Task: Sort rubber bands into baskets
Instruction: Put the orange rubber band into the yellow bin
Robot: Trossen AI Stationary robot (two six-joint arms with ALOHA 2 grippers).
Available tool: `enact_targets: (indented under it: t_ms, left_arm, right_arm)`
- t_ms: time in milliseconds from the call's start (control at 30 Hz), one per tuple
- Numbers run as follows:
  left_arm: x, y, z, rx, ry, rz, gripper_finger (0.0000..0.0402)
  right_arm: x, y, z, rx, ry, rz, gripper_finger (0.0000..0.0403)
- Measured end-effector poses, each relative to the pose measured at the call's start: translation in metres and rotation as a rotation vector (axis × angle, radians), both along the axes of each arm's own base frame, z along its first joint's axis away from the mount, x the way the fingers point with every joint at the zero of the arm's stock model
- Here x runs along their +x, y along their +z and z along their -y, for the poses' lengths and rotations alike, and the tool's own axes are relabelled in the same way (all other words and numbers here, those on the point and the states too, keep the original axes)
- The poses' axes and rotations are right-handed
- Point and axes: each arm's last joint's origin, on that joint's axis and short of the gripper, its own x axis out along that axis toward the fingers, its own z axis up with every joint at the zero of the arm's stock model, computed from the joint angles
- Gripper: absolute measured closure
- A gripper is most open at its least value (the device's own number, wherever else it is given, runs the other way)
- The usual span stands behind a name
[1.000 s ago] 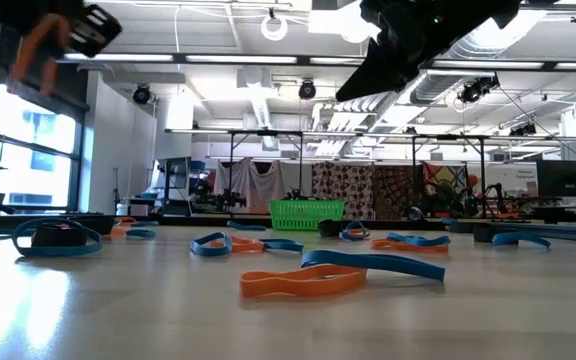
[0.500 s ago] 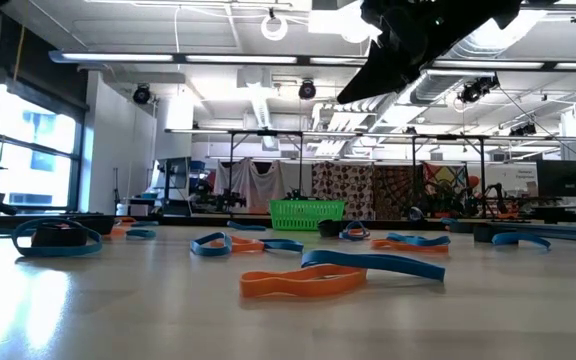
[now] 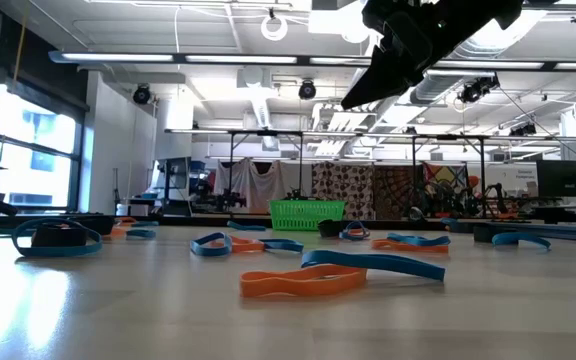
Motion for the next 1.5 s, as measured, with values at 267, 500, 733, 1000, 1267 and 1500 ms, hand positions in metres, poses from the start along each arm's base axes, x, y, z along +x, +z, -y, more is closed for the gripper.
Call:
enact_targets:
  t_ms: [267, 500, 733, 1000, 1267, 1500]
  left_arm:
    - [0.006, -0.012, 0.011, -0.023, -0.013, 0.011, 0.0401]
    - [0.009, -0.026, 0.015, 0.020, -0.013, -0.018, 0.0401]
    - [0.010, -0.037, 0.019, 0.041, -0.003, -0.064, 0.0401]
    - [0.011, -0.043, 0.020, 0.053, -0.002, -0.074, 0.0401]
    - [0.011, -0.043, 0.020, 0.053, -0.002, -0.073, 0.0390]
    - [0.011, -0.043, 0.020, 0.061, -0.001, -0.078, 0.0345]
  right_arm:
    - [0.000, 0.000, 0.000, -0.001, 0.000, -0.003, 0.0403]
    - [0.000, 0.000, 0.000, -0.001, 0.000, -0.004, 0.0403]
    - [-0.001, -0.001, 0.000, -0.002, 0.000, -0.011, 0.0403]
    - [-0.001, -0.001, 0.000, -0.002, -0.001, -0.016, 0.0403]
    - [-0.002, -0.002, 0.000, -0.003, -0.002, -0.029, 0.0403]
    - [-0.002, -0.003, 0.000, -0.003, -0.002, -0.038, 0.0403]
